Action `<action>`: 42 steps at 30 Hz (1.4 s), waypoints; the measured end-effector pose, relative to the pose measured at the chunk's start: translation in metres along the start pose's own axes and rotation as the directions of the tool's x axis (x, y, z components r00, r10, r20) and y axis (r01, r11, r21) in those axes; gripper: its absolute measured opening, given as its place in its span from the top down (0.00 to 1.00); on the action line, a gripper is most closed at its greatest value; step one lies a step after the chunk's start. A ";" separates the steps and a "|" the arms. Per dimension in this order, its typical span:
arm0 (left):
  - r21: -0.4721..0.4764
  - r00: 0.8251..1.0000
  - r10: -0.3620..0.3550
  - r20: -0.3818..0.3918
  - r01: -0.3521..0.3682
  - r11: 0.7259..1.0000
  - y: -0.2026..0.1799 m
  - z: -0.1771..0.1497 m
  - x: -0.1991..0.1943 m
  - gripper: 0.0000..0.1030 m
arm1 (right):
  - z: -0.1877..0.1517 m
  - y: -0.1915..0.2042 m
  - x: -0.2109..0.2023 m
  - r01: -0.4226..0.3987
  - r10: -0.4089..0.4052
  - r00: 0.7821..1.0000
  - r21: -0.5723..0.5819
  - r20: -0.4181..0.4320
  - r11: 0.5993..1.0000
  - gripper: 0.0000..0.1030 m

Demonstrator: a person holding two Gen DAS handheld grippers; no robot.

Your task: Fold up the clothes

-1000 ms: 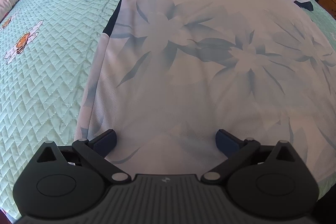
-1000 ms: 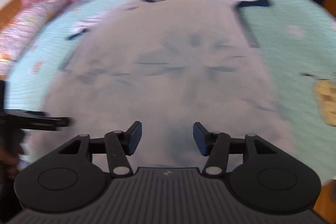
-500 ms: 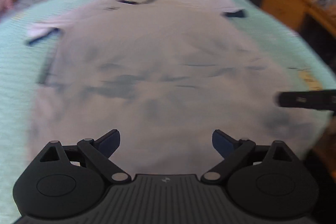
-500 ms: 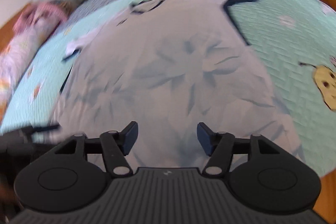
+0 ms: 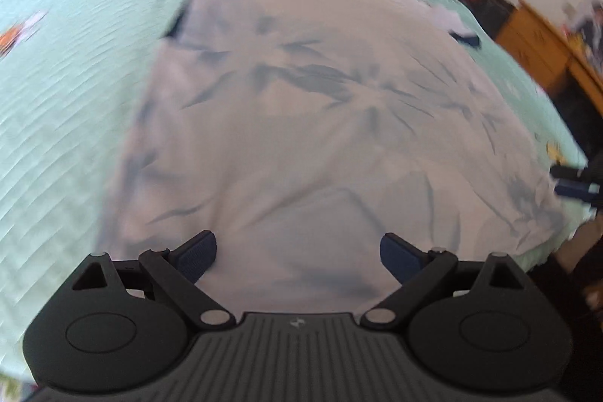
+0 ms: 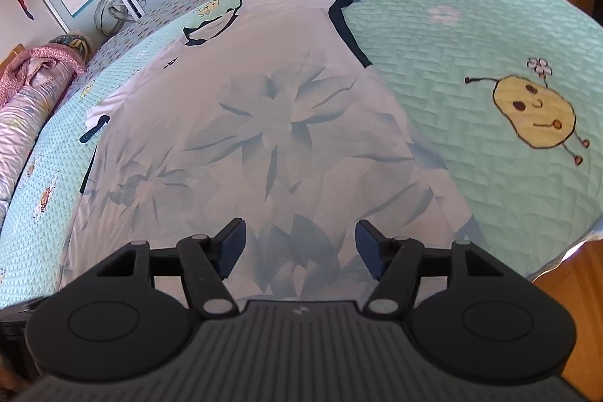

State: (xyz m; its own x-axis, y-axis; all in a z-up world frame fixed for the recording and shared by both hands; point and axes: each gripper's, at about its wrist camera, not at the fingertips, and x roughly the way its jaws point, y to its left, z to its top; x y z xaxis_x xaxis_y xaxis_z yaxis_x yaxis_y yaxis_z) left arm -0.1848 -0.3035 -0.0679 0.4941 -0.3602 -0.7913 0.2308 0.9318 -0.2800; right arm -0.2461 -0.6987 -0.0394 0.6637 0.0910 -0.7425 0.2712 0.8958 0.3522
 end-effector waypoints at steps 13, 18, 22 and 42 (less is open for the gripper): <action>-0.101 0.993 -0.115 -0.018 0.112 0.989 -0.019 0.019 0.009 0.06 | 0.004 -0.024 0.011 -0.194 0.194 0.977 0.014 -0.092 0.981 0.36; 0.032 0.997 -0.070 -0.029 0.071 0.997 -0.031 -0.003 0.011 0.05 | 0.003 -0.075 0.013 -0.065 0.075 0.995 0.137 -0.072 0.988 0.54; 0.039 0.996 -0.081 -0.030 0.082 0.996 -0.033 -0.001 0.007 0.05 | 0.013 -0.075 -0.006 -0.103 0.103 0.995 0.133 0.012 0.986 0.48; -0.244 0.988 -0.078 0.132 0.109 0.964 0.025 0.079 0.027 0.06 | 0.041 -0.005 0.021 -0.175 0.176 0.984 0.022 -0.026 0.984 0.46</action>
State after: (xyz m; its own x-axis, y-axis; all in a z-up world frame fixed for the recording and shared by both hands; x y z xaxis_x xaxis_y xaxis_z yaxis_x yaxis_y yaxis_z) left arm -0.0998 -0.2936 -0.0528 0.5810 -0.4347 -0.6881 0.0715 0.8694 -0.4889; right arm -0.2043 -0.7194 -0.0336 0.6826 0.2581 -0.6837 0.1663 0.8562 0.4892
